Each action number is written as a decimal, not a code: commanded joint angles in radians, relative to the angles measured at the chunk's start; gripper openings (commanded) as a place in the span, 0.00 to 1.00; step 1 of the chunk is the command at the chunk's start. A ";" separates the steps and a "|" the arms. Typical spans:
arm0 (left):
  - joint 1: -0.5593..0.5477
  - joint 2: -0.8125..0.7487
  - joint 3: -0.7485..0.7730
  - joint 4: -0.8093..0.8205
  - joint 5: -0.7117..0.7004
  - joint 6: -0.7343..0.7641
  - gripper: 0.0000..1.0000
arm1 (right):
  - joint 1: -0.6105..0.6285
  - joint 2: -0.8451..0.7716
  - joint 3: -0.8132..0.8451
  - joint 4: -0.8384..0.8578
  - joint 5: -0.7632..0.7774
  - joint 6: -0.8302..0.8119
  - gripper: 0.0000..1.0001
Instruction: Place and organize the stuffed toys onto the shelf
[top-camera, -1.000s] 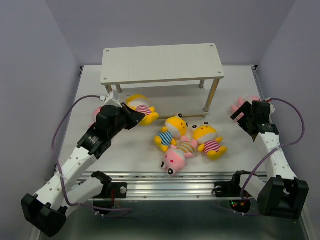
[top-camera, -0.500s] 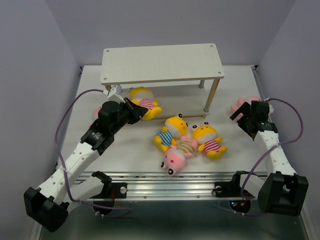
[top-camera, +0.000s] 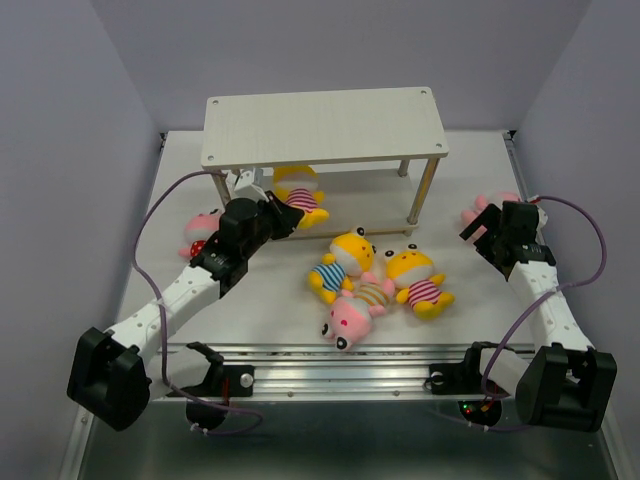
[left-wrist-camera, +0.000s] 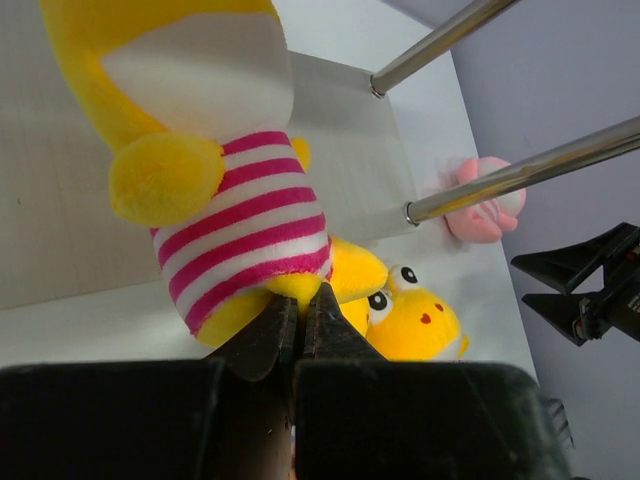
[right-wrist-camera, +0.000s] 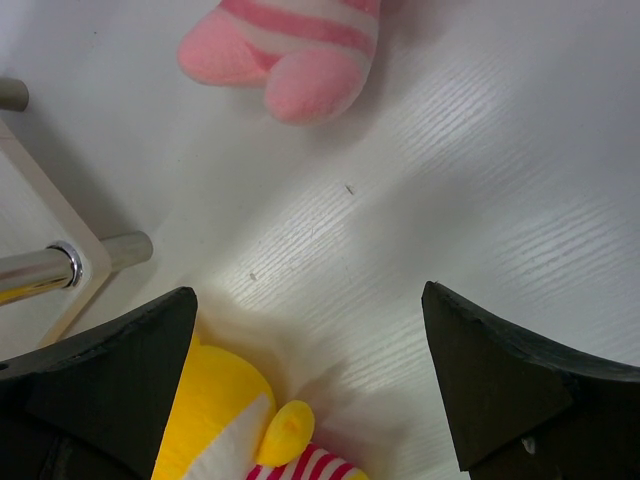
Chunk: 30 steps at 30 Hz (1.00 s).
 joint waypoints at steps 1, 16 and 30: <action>0.010 0.054 -0.007 0.148 -0.024 0.053 0.00 | 0.001 -0.016 0.005 0.049 0.011 -0.017 1.00; 0.106 0.193 -0.049 0.160 -0.012 0.040 0.00 | 0.001 -0.025 -0.001 0.049 0.014 -0.023 1.00; 0.172 0.229 -0.043 0.093 0.040 0.056 0.01 | 0.001 -0.026 -0.002 0.049 0.008 -0.023 1.00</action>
